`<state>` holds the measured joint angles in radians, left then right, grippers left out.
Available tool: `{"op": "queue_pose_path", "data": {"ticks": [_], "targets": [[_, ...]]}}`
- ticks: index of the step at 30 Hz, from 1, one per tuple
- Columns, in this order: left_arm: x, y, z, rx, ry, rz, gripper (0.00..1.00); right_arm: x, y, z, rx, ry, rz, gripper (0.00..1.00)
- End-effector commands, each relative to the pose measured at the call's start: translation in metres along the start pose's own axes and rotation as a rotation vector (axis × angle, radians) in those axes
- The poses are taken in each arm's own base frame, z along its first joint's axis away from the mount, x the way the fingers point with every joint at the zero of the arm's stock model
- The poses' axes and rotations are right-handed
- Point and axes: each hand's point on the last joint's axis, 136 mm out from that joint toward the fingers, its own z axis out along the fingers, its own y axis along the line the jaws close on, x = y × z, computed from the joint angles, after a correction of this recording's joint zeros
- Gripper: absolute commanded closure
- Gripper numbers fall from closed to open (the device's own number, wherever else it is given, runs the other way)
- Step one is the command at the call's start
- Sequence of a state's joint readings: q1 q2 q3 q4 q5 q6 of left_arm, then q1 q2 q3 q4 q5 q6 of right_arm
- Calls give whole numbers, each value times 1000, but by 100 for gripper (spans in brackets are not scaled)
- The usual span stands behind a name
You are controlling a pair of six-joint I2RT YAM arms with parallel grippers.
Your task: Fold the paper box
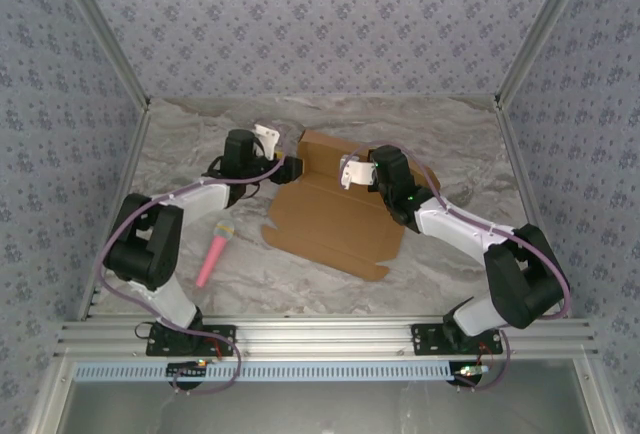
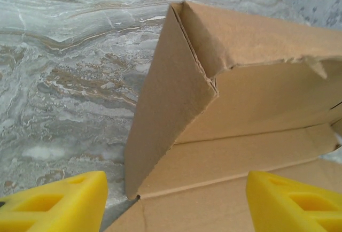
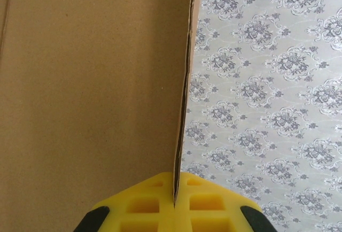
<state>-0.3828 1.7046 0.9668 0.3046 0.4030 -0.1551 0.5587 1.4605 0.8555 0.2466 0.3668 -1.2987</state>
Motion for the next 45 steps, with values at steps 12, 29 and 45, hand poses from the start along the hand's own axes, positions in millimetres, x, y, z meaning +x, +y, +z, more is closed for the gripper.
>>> {"op": "queue_pose_path", "data": {"ticks": [12,29,45], "targets": [[-26,-5,28,-9,-75,223,53,3,14,0,-72,7,-37,100],[-32,-5,41,-46,-82,249,82,4,13,1,-74,7,-32,99],[-34,12,26,-227,-106,203,100,-9,1,-11,-63,-36,108,71]]}}
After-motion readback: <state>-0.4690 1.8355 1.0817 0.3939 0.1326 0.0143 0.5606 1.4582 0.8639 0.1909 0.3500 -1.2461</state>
